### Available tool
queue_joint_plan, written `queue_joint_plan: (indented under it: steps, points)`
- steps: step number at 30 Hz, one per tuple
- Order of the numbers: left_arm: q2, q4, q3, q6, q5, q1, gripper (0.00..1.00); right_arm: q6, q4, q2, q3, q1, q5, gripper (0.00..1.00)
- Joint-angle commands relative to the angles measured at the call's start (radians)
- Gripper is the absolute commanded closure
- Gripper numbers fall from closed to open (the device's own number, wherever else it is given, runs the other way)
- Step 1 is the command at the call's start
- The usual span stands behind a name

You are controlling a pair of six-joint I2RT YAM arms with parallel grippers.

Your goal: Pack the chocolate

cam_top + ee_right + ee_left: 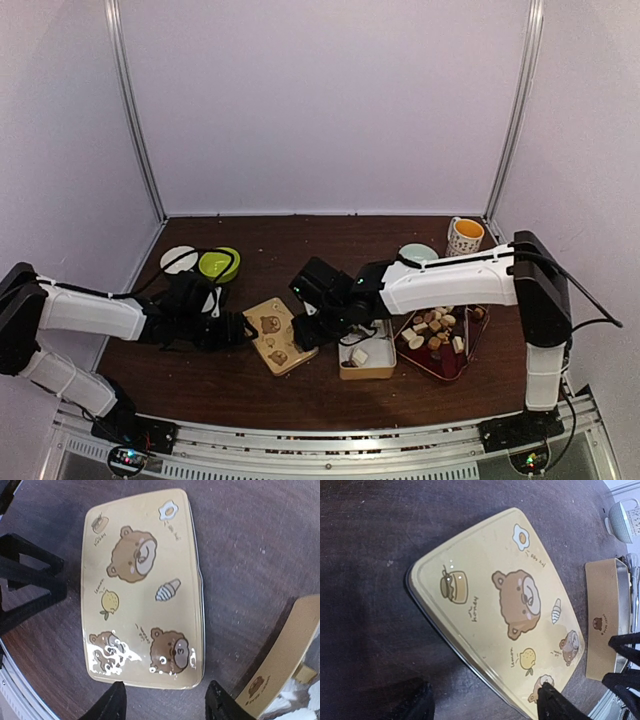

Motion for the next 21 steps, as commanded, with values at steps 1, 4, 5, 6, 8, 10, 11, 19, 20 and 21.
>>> queue_joint_plan:
  steps: [1, 4, 5, 6, 8, 10, 11, 19, 20, 21]
  points:
    - [-0.011, 0.035, -0.014, 0.005, 0.003, -0.005, 0.28, 0.001, 0.069, 0.046, 0.062, -0.03, -0.004, 0.43]
    - [-0.004, 0.078, -0.027, -0.008, 0.019, -0.005, 0.28, 0.004, 0.074, 0.1, 0.106, -0.045, -0.006, 0.34]
    - [-0.001, 0.091, -0.03, -0.013, 0.022, -0.004, 0.28, 0.006, 0.075, 0.115, 0.122, -0.05, -0.001, 0.31]
    - [0.004, 0.101, -0.032, -0.015, 0.024, -0.005, 0.28, 0.008, 0.074, 0.133, 0.142, -0.055, 0.003, 0.28]
    - [0.014, 0.105, -0.031, -0.016, 0.027, -0.004, 0.28, 0.015, 0.068, 0.166, 0.175, -0.063, 0.003, 0.25]
    - [0.022, 0.106, -0.028, -0.016, 0.028, -0.004, 0.28, 0.023, 0.055, 0.193, 0.202, -0.068, 0.008, 0.22]
    - [0.027, 0.109, -0.026, -0.017, 0.029, -0.006, 0.28, 0.026, 0.053, 0.204, 0.212, -0.069, 0.005, 0.21]
    - [0.071, 0.137, -0.014, -0.033, 0.019, -0.003, 0.34, 0.062, 0.1, 0.228, 0.2, -0.069, -0.113, 0.31]
    - [0.081, 0.151, -0.014, -0.035, 0.024, -0.001, 0.36, 0.068, 0.113, 0.222, 0.186, -0.069, -0.13, 0.34]
    - [0.091, 0.162, -0.014, -0.039, 0.033, 0.001, 0.37, 0.077, 0.127, 0.212, 0.17, -0.069, -0.144, 0.37]
